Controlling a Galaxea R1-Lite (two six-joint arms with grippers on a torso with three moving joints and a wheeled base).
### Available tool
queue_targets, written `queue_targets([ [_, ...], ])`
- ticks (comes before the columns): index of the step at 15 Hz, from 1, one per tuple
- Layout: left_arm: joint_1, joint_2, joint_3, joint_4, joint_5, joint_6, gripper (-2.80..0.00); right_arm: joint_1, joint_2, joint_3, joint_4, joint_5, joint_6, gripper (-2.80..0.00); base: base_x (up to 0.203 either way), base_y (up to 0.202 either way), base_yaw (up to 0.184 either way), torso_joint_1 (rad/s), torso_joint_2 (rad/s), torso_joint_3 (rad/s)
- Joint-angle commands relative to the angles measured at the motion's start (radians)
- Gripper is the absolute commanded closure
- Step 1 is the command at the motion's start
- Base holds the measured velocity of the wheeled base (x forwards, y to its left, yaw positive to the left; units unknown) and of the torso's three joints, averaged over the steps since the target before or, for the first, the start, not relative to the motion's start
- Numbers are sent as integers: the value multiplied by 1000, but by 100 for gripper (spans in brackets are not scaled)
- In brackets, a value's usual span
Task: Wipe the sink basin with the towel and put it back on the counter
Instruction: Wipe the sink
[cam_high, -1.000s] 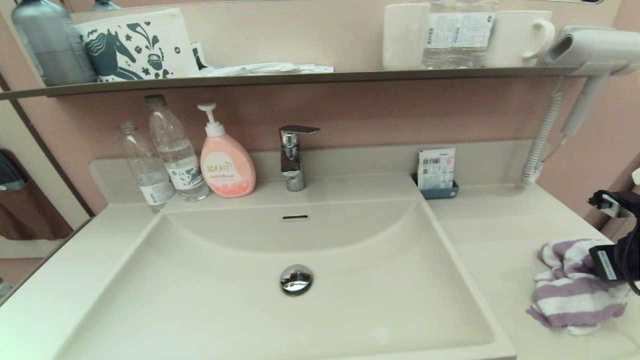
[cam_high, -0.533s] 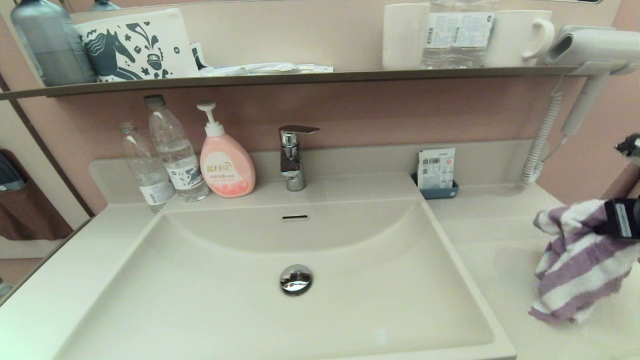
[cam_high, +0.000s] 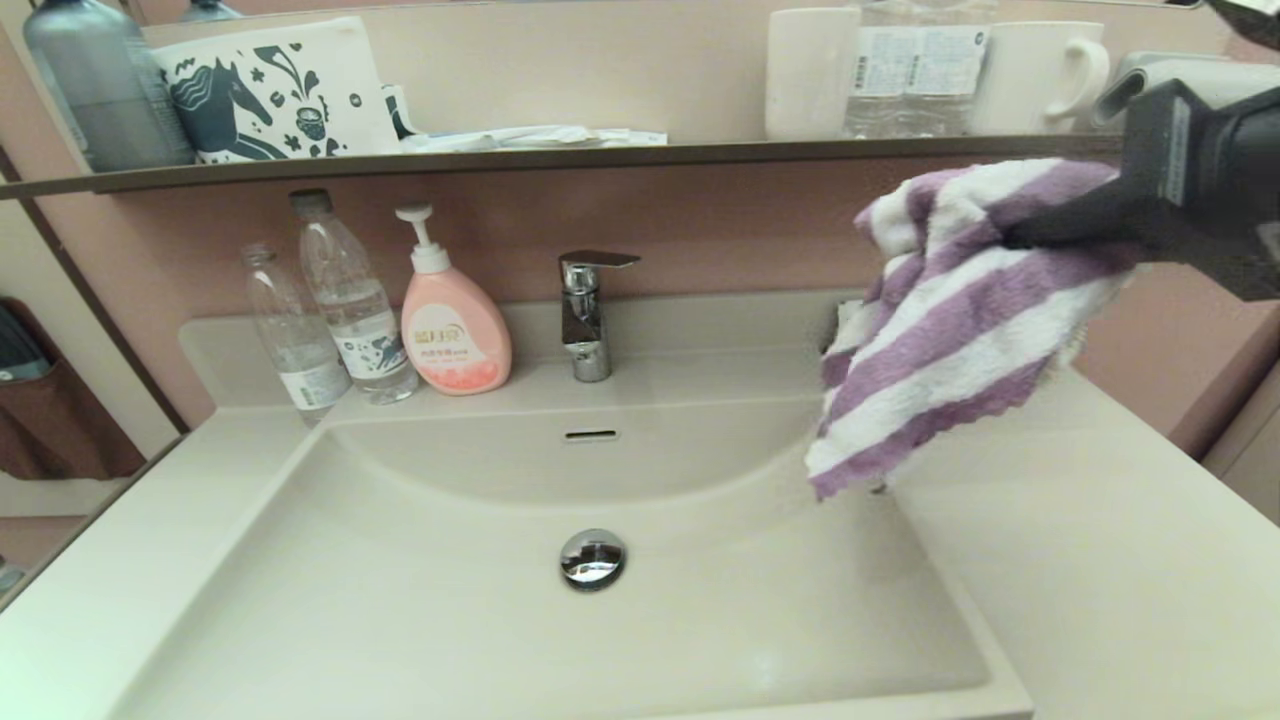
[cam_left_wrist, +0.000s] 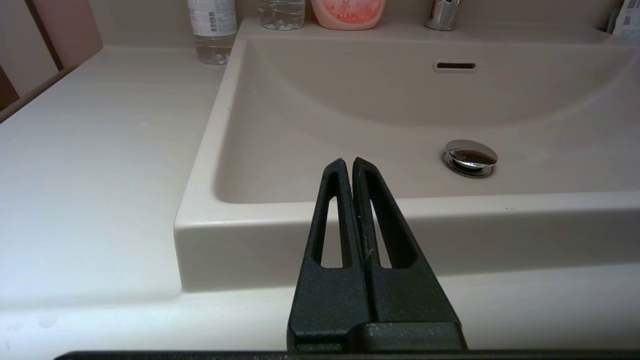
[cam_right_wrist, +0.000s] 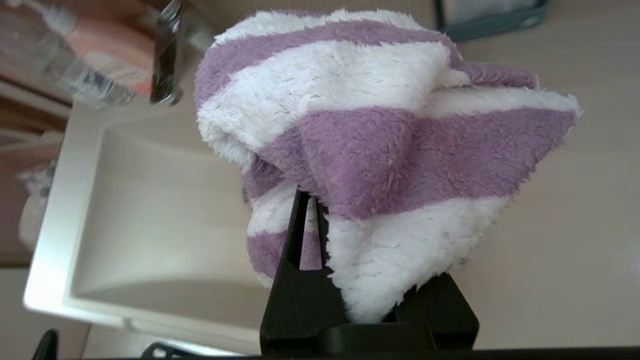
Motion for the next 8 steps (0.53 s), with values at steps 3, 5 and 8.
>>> queue_targets([
  [3,0,2,0,-1,0,0,0,92,183,-19,39,-15,16,0,0,0,0,0,0,0],
  [5,0,2,0,-1,0,0,0,143,280,-20,47,-42,39,0,0,0,0,0,0,0],
  [8,0,2,0,-1,0,-1,0,202,437,-20,71,-95,93,0,0,0,0,0,0,0],
])
